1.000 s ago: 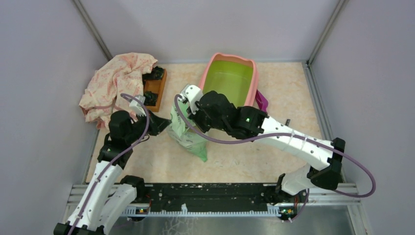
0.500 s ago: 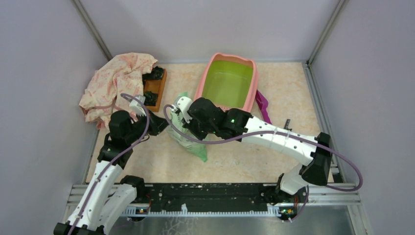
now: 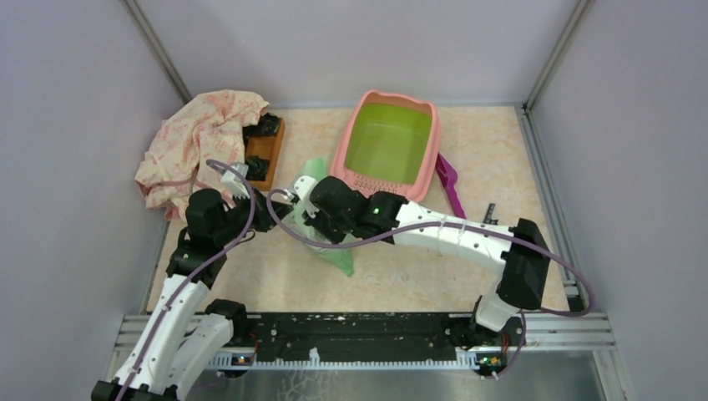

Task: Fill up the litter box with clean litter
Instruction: Open the cat litter bag at the center of the board.

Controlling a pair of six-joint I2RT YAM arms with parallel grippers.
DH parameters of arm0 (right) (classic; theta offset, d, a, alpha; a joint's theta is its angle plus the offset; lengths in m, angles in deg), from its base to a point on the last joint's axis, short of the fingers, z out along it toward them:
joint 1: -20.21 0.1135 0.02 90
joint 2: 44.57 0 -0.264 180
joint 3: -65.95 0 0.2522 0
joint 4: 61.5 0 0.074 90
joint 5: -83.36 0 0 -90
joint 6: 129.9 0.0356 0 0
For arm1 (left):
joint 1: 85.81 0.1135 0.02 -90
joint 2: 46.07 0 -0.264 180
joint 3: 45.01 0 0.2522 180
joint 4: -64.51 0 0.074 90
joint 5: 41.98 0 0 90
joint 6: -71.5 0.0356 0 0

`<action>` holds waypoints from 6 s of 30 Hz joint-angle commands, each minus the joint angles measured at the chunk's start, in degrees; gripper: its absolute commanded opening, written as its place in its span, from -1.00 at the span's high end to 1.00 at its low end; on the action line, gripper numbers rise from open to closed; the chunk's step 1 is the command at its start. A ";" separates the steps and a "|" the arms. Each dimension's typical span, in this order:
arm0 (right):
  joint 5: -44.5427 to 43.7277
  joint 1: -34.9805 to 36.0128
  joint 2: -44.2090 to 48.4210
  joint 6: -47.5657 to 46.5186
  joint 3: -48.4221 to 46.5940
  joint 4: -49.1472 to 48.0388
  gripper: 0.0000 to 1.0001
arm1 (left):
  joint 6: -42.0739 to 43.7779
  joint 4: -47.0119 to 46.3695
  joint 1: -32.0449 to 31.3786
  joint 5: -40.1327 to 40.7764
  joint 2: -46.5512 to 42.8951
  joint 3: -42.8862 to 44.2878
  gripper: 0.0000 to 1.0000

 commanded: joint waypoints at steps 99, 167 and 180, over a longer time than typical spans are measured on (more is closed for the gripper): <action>15.93 0.49 0.24 7.27 9.75 -15.00 0.38 | -16.52 -14.57 -1.20 6.50 13.57 -12.21 1.00; -6.35 3.76 -3.95 -19.56 -5.08 -0.75 -0.05 | -15.13 -2.47 -1.32 7.96 -1.22 -20.00 1.00; -14.33 3.80 -9.74 -20.34 -7.49 -1.28 0.67 | -15.13 -2.05 -1.29 9.28 -2.29 -19.95 1.00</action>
